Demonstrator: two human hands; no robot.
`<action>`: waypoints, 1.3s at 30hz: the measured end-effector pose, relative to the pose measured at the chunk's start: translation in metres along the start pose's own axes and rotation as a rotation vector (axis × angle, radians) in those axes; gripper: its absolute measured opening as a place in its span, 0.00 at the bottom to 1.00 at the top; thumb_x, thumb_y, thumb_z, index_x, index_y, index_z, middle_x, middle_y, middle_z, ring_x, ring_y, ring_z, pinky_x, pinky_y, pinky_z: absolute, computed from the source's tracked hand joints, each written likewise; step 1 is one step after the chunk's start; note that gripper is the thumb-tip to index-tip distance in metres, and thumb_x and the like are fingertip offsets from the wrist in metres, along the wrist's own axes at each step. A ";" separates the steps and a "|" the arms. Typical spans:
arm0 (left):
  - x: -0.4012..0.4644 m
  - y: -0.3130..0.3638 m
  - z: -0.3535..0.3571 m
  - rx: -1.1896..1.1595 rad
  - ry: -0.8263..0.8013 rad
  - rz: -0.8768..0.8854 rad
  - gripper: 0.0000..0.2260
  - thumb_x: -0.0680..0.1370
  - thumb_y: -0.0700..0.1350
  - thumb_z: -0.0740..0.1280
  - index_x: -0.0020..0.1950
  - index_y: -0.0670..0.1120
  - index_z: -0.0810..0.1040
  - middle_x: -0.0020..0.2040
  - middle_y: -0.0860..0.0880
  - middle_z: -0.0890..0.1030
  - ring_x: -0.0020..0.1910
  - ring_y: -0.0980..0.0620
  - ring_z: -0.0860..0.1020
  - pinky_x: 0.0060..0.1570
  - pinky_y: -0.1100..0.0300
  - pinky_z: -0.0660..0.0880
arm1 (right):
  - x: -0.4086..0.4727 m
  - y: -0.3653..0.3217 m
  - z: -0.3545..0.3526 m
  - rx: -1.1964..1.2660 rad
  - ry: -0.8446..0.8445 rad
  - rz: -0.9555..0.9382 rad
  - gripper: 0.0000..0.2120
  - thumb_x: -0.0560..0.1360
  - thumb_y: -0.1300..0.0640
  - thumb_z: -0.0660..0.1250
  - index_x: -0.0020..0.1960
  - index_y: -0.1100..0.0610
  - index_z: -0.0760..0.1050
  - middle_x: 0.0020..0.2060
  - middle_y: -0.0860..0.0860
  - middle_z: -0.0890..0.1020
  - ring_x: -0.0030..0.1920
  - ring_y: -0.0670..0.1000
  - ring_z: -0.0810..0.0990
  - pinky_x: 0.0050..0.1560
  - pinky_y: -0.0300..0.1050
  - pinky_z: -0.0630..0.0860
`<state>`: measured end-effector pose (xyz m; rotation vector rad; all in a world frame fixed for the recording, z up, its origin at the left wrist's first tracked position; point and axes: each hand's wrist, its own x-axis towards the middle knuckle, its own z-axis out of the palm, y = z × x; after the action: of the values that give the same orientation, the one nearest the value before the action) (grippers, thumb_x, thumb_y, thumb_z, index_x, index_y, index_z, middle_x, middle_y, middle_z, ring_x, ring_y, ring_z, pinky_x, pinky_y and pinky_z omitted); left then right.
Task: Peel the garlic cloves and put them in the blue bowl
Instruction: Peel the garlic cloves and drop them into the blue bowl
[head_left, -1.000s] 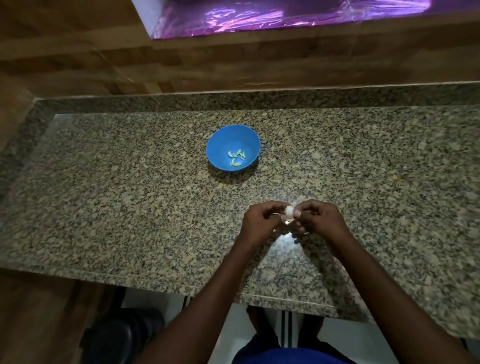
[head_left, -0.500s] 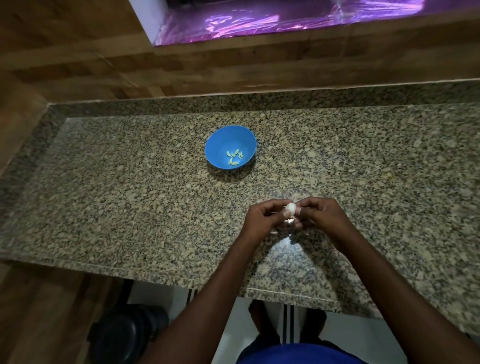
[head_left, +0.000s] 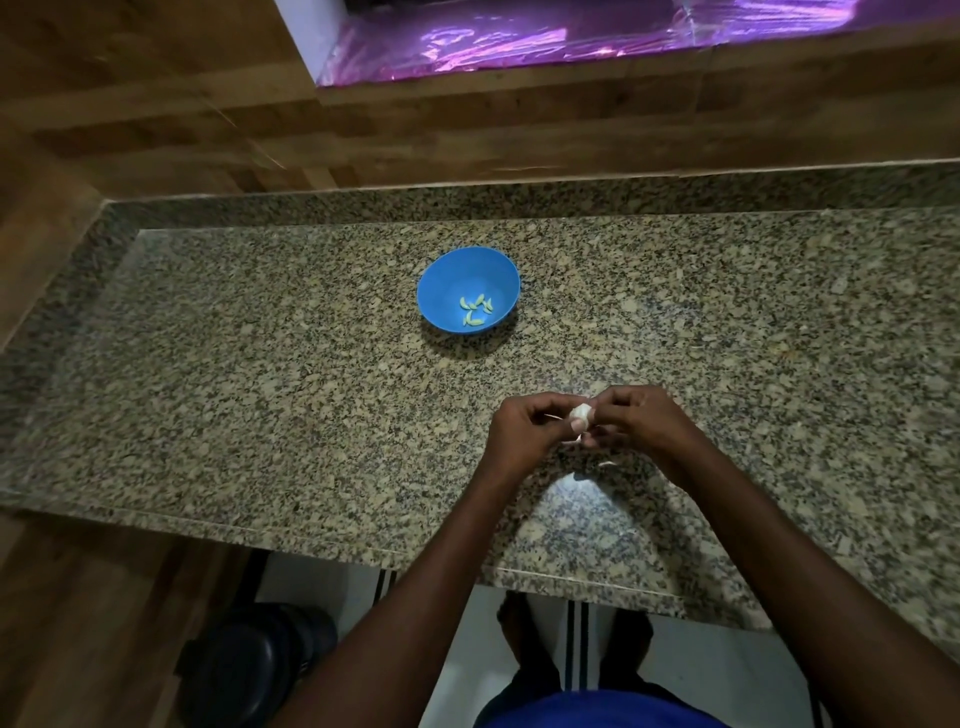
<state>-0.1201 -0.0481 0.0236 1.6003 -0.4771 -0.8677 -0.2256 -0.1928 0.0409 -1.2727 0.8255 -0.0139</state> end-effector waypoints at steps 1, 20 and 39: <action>0.000 0.000 -0.001 0.015 0.001 0.003 0.11 0.73 0.35 0.76 0.55 0.42 0.86 0.48 0.44 0.87 0.47 0.47 0.85 0.47 0.54 0.83 | 0.000 0.000 0.002 -0.007 0.012 0.000 0.08 0.73 0.69 0.72 0.47 0.74 0.78 0.42 0.66 0.84 0.40 0.61 0.85 0.41 0.49 0.84; 0.014 -0.019 -0.012 0.091 0.178 -0.103 0.09 0.76 0.39 0.74 0.56 0.44 0.85 0.44 0.44 0.86 0.40 0.50 0.85 0.42 0.56 0.83 | 0.017 0.028 0.017 0.170 0.233 0.102 0.04 0.76 0.68 0.71 0.44 0.69 0.79 0.39 0.66 0.83 0.34 0.58 0.83 0.46 0.59 0.83; -0.013 -0.058 -0.002 1.010 0.197 0.325 0.12 0.79 0.38 0.66 0.61 0.43 0.81 0.53 0.44 0.80 0.51 0.44 0.77 0.40 0.49 0.78 | 0.013 0.051 0.008 -0.350 0.261 -0.060 0.09 0.71 0.68 0.75 0.35 0.59 0.81 0.30 0.58 0.84 0.31 0.58 0.85 0.39 0.57 0.84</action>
<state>-0.1358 -0.0241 -0.0289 2.3829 -1.1038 -0.1780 -0.2334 -0.1749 -0.0085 -1.6494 1.0447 -0.0882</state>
